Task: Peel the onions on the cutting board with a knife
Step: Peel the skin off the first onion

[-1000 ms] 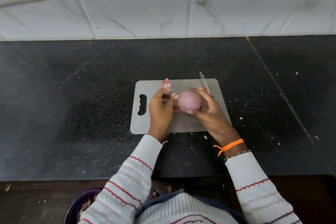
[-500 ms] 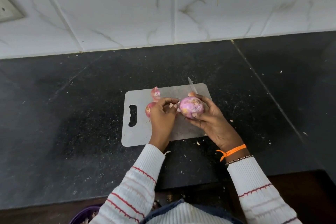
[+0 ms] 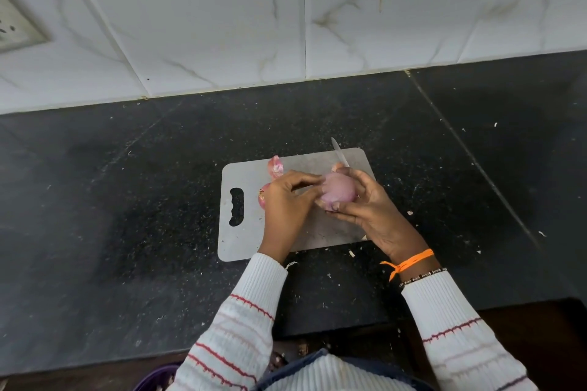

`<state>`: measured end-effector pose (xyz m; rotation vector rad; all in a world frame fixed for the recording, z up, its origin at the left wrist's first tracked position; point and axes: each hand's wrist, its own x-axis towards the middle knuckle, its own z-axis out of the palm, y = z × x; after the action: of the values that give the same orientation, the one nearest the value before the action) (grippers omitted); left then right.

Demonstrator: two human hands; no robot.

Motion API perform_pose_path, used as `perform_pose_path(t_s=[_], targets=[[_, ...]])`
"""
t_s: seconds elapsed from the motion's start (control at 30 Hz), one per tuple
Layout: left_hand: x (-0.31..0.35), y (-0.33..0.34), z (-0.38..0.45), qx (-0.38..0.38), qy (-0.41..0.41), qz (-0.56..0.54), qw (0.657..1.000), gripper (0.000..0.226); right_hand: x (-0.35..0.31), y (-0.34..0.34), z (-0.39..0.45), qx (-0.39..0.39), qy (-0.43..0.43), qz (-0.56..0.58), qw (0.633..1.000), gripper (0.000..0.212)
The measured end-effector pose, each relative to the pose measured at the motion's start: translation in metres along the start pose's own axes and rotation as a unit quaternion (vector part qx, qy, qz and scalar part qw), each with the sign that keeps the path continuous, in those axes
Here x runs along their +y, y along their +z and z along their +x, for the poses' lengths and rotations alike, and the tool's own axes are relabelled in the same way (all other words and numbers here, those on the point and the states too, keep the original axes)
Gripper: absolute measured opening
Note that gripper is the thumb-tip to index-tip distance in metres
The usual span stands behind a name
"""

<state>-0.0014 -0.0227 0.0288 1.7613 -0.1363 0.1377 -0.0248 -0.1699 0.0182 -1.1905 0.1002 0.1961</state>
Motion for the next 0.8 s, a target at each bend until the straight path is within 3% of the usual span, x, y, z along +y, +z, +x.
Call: perform_pose_path(t_s=[0.17, 0.27, 0.37, 0.67, 0.73, 0.8], targets=[[-0.003, -0.003, 0.002, 0.017, 0.069, 0.067, 0.995, 0.009, 0.001, 0.0, 0.001, 0.002, 0.001, -0.012, 1.0, 0.056], [-0.006, -0.004, 0.002, 0.009, 0.163, 0.162, 0.973, 0.007, 0.003, 0.002, 0.001, 0.0, -0.001, -0.013, 1.0, 0.057], [-0.008, -0.001, 0.0, -0.005, 0.188, 0.233, 0.954, 0.006, 0.007, 0.007, 0.002, 0.014, -0.007, -0.016, 1.0, 0.056], [-0.003, 0.0, 0.001, 0.026, 0.047, 0.155, 0.986, 0.018, 0.005, 0.013, -0.001, -0.027, -0.029, 0.027, 0.999, 0.052], [0.002, 0.001, 0.001, 0.033, -0.014, 0.091, 0.995, 0.019, 0.005, 0.012, -0.001, -0.038, -0.032, 0.051, 0.997, 0.055], [0.007, 0.002, 0.001, 0.047, -0.106, -0.06, 0.991, 0.021, 0.008, 0.011, 0.0, -0.043, -0.034, 0.097, 0.994, 0.064]])
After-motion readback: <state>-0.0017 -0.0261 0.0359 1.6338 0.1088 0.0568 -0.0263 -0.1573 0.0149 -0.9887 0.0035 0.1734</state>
